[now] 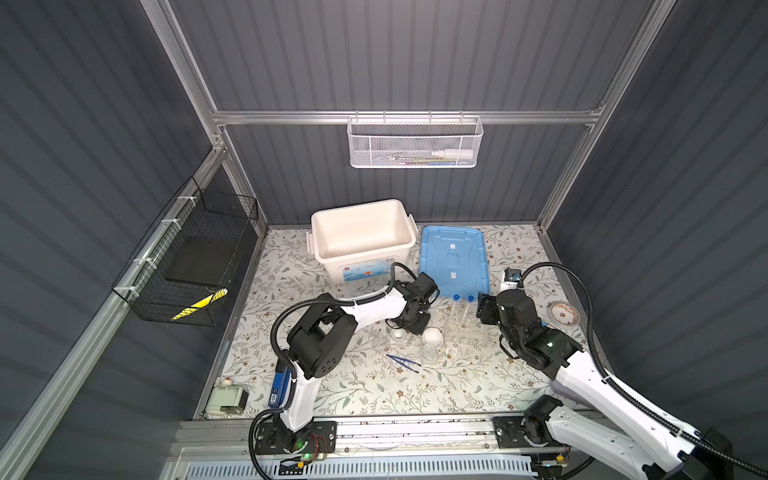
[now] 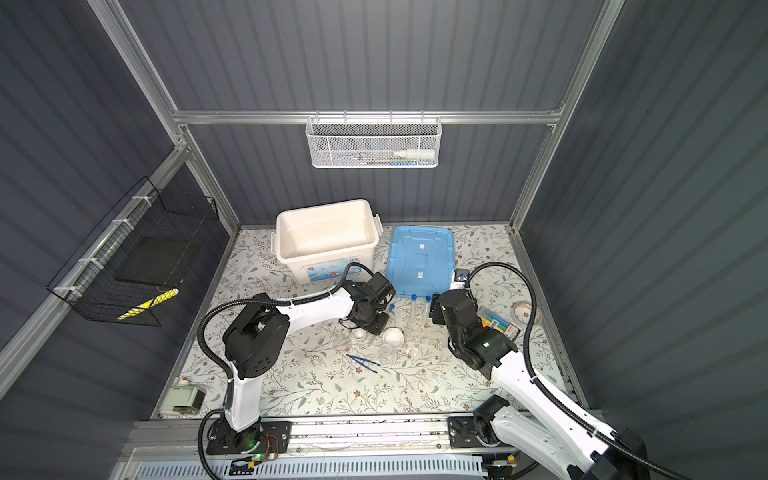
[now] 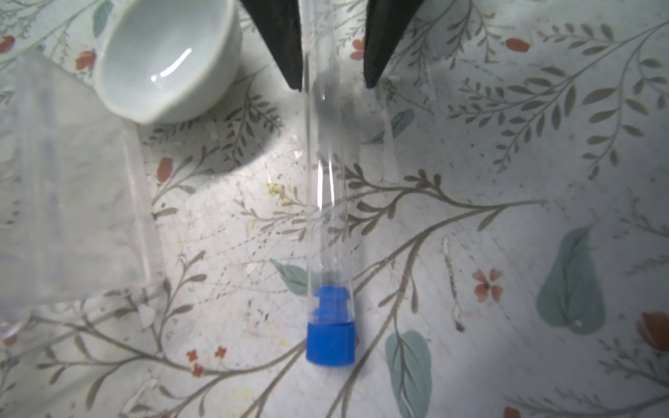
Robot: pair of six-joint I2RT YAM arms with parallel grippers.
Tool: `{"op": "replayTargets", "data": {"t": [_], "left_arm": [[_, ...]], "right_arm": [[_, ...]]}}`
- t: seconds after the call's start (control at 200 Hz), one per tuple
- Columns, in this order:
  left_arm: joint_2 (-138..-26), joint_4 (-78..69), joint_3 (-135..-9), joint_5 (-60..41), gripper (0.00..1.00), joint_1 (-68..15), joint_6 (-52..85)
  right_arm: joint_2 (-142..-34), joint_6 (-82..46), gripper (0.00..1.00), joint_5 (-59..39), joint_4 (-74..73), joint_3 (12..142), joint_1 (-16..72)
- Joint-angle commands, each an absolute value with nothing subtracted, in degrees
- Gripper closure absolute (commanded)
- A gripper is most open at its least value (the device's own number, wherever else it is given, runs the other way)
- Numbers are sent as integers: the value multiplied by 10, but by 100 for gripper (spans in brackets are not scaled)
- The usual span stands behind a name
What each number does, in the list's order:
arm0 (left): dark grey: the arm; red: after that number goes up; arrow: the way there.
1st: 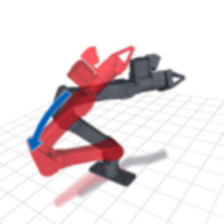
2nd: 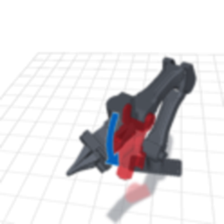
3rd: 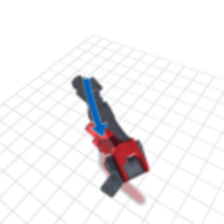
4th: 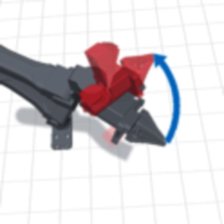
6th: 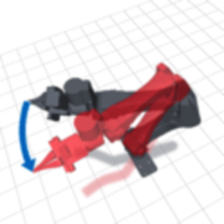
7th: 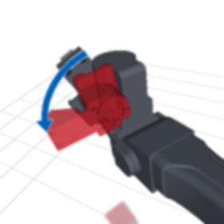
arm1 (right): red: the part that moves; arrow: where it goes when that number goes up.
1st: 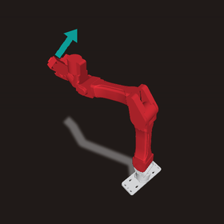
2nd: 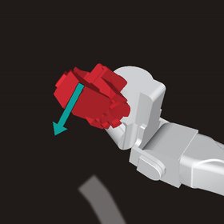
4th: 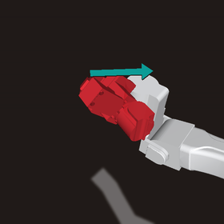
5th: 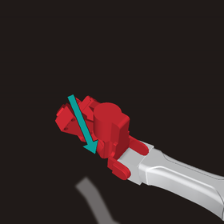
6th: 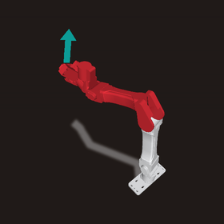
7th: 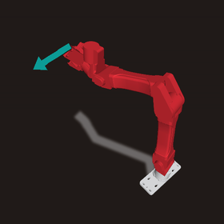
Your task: Organize the chemistry lab equipment
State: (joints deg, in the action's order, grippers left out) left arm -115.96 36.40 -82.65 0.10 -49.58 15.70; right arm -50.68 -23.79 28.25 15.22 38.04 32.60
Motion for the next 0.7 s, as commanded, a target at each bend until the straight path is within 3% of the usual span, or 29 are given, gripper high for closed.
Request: {"op": "replayTargets", "data": {"t": [0.0, 0.245, 0.42, 0.695], "left_arm": [[-1148, 385, -820, 14, 70, -499, 156], [-1154, 382, -821, 6, 74, -499, 156], [-1157, 383, -821, 2, 86, -499, 156], [-1152, 375, -830, 0, 91, -499, 160]], "right_arm": [[-500, -243, 28, 281, 168, 390, 323], [-495, -246, 28, 286, 173, 390, 323], [-486, -254, 26, 288, 175, 389, 319], [-484, -260, 23, 258, 173, 394, 303]]}}
